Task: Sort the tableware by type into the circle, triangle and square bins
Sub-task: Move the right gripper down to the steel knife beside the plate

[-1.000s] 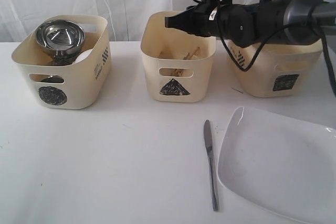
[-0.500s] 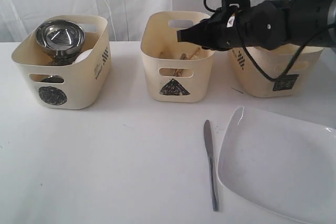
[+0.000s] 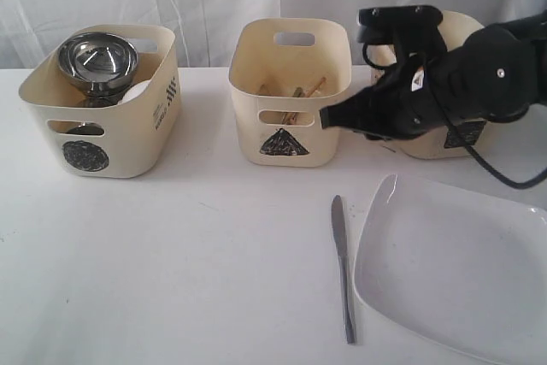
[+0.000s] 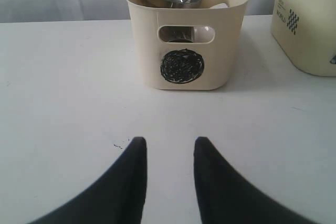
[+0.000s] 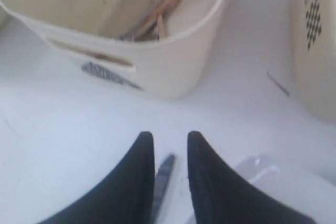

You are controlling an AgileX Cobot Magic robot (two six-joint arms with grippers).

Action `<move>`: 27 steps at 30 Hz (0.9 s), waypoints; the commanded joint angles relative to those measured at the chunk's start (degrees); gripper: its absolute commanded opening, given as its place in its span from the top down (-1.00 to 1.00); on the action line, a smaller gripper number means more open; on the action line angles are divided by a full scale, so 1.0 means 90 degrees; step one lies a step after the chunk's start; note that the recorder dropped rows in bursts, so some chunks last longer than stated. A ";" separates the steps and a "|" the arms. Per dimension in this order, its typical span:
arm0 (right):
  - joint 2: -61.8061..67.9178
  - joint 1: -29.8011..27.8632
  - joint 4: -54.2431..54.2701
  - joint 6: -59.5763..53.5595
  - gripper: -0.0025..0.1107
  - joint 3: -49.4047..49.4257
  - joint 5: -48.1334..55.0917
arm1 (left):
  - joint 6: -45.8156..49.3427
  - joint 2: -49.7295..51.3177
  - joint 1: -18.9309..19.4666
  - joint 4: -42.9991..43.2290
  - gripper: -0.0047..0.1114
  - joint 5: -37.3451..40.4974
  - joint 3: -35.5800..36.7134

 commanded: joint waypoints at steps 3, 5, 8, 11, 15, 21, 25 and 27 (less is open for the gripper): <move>-0.0274 -0.0023 0.0000 0.0008 0.56 0.0705 0.0282 | 0.0004 -0.0032 -0.0018 -0.0046 0.30 0.0023 0.0031; -0.0289 -0.0012 0.0046 0.0227 0.56 0.0834 0.0282 | 0.0004 -0.0032 -0.0018 -0.0046 0.30 0.0023 0.0031; -0.0289 0.0078 0.0068 0.0485 0.55 0.0985 0.0256 | 0.0004 -0.0032 -0.0018 -0.0046 0.30 0.0023 0.0031; -0.0289 0.0268 0.0068 0.0485 0.40 0.1011 0.0227 | 0.0004 -0.0032 -0.0018 -0.0046 0.30 0.0023 0.0031; -0.0289 0.0605 0.0068 0.0485 0.19 0.1011 0.0227 | 0.0004 -0.0032 -0.0018 -0.0046 0.30 0.0023 0.0031; -0.0277 0.1041 0.0068 0.0635 0.18 0.1011 0.0228 | 0.0004 -0.0032 -0.0018 -0.0046 0.30 0.0023 0.0031; -0.0250 0.1139 0.0068 0.0815 0.18 0.1011 0.0273 | 0.0004 -0.0032 -0.0018 -0.0046 0.30 0.0023 0.0031; -0.0171 0.1145 0.0056 0.0814 0.18 0.1011 0.0413 | 0.0004 -0.0032 -0.0018 -0.0046 0.30 0.0023 0.0031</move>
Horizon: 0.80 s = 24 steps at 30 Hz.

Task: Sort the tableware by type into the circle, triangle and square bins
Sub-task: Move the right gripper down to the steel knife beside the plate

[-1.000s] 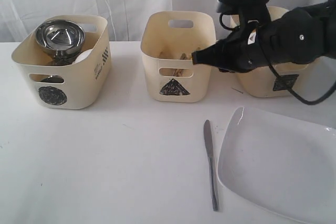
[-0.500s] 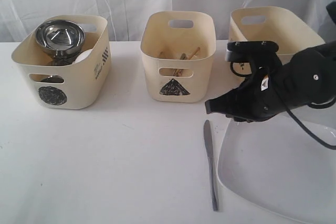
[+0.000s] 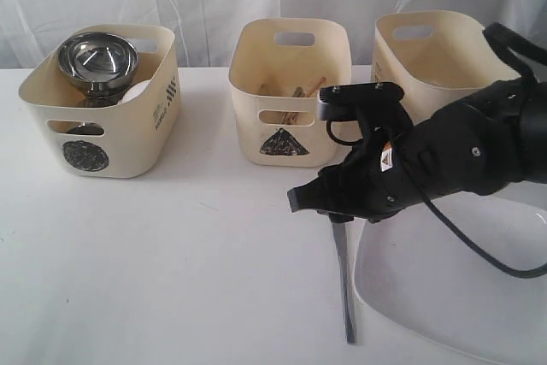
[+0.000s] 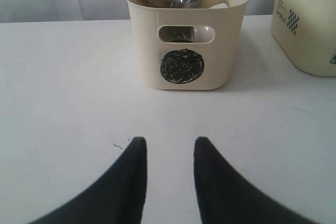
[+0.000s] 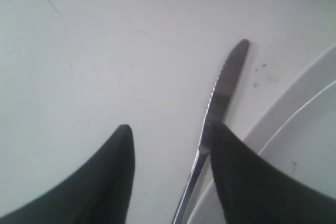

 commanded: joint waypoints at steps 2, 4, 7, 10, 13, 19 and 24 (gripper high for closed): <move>0.0275 0.0035 -0.0035 0.0095 0.18 0.0031 0.0368 | 0.0004 -0.0032 -0.0018 -0.0046 0.30 0.0023 0.0031; 0.0415 0.0076 -0.0046 0.0095 0.18 0.0031 0.0431 | 0.0004 -0.0032 -0.0018 -0.0046 0.30 0.0023 0.0031; 0.0483 0.0076 -0.0091 0.0108 0.18 0.0031 0.0352 | 0.0004 -0.0032 -0.0018 -0.0046 0.30 0.0023 0.0031; 0.0695 0.0076 -0.0091 0.0216 0.18 0.0019 0.0245 | 0.0004 -0.0032 -0.0018 -0.0046 0.30 0.0023 0.0031; 0.0977 0.0076 -0.0091 0.0279 0.18 -0.0185 0.0348 | 0.0004 -0.0032 -0.0018 -0.0046 0.30 0.0023 0.0031; 0.1294 0.0076 -0.0091 0.0279 0.04 -0.0699 0.0731 | 0.0004 -0.0032 -0.0018 -0.0046 0.30 0.0023 0.0031; 0.1392 0.0076 -0.0496 0.0710 0.04 -0.0866 0.0987 | 0.0004 -0.0032 -0.0018 -0.0046 0.30 0.0023 0.0031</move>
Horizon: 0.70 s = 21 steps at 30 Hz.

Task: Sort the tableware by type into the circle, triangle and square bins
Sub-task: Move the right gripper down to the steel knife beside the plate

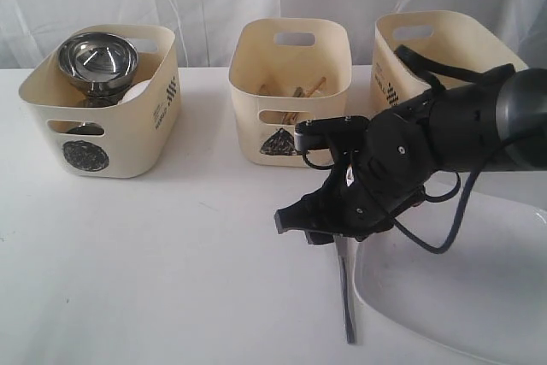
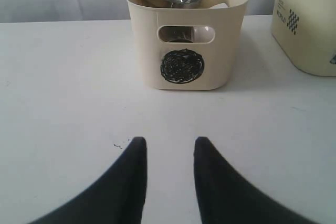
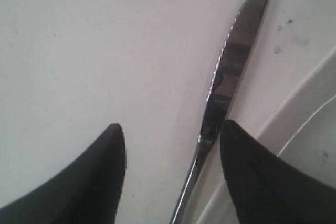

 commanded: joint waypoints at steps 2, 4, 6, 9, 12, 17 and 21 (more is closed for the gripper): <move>0.0069 0.0005 -0.0802 0.0726 0.04 -0.0129 0.0267 | 0.0004 -0.0032 -0.0018 -0.0046 0.30 0.0023 0.0031; 0.0081 0.0005 -0.1202 0.1011 0.04 -0.0129 0.0327 | 0.0004 -0.0032 -0.0018 -0.0046 0.30 0.0023 0.0031; 0.0095 0.0005 -0.1319 0.1104 0.04 -0.0129 0.0339 | 0.0004 -0.0032 -0.0018 -0.0046 0.30 0.0023 0.0031; 0.0139 0.0005 -0.1316 0.1104 0.04 -0.0134 0.0325 | 0.0004 -0.0032 -0.0018 -0.0046 0.30 0.0023 0.0031; 0.0192 0.0005 -0.1316 0.1104 0.04 -0.0150 0.0305 | 0.0004 -0.0032 -0.0018 -0.0046 0.30 0.0023 0.0031; 0.0207 0.0072 -0.1316 0.1093 0.04 -0.0238 0.0184 | 0.0004 -0.0032 -0.0018 -0.0046 0.30 0.0023 0.0031; 0.0232 0.0158 -0.1253 0.1093 0.04 -0.0377 0.0119 | 0.0004 -0.0032 -0.0018 -0.0046 0.30 0.0023 0.0031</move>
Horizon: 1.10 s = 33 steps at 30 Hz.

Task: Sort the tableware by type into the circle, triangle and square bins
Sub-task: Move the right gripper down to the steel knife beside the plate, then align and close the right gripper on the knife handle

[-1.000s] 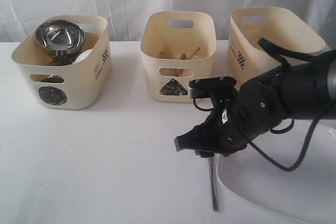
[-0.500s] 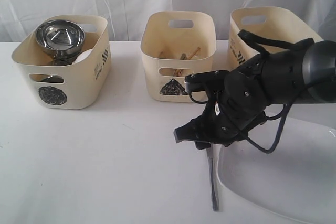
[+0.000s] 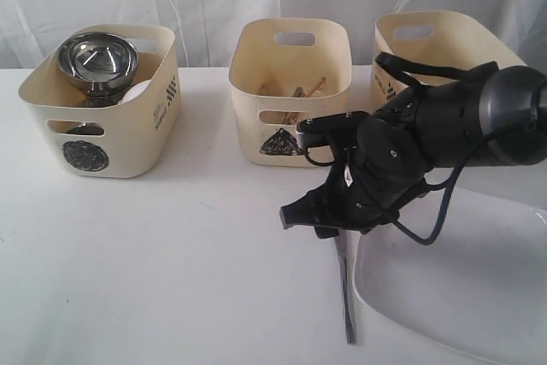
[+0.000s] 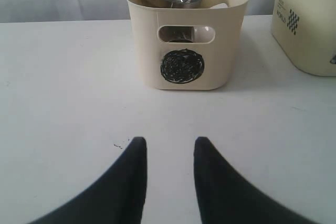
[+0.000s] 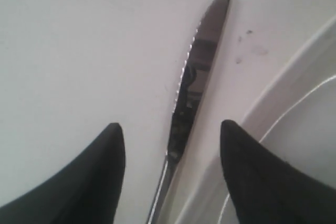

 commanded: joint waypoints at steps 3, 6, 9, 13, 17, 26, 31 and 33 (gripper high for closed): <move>0.0080 0.0120 0.0008 0.0032 0.04 -0.0157 -0.0280 | 0.0004 -0.0032 -0.0018 -0.0046 0.30 0.0023 0.0031; 0.0217 0.0120 0.0006 0.0032 0.04 -0.0157 -0.0282 | 0.0004 -0.0032 -0.0018 -0.0046 0.30 0.0023 0.0031; 0.0411 0.0120 0.0006 0.0032 0.04 -0.0157 -0.0154 | 0.0004 -0.0032 -0.0018 -0.0046 0.30 0.0023 0.0031; 0.0456 0.0125 0.0006 0.0032 0.04 -0.0144 0.0180 | 0.0004 -0.0032 -0.0018 -0.0046 0.30 0.0023 0.0031; 0.0456 0.0125 -0.0049 0.0032 0.04 -0.0144 0.0520 | 0.0004 -0.0032 -0.0018 -0.0046 0.30 0.0023 0.0031; 0.0456 0.0140 -0.0063 0.0032 0.04 -0.0144 0.1372 | 0.0004 -0.0032 -0.0018 -0.0046 0.30 0.0023 0.0031; 0.0456 0.0255 0.0267 -0.0147 0.04 -0.0144 0.1506 | 0.0004 -0.0032 -0.0018 -0.0046 0.30 0.0023 0.0031; 0.0456 0.0294 0.0549 -0.0356 0.04 -0.0144 0.1371 | 0.0004 -0.0032 -0.0018 -0.0046 0.30 0.0023 0.0031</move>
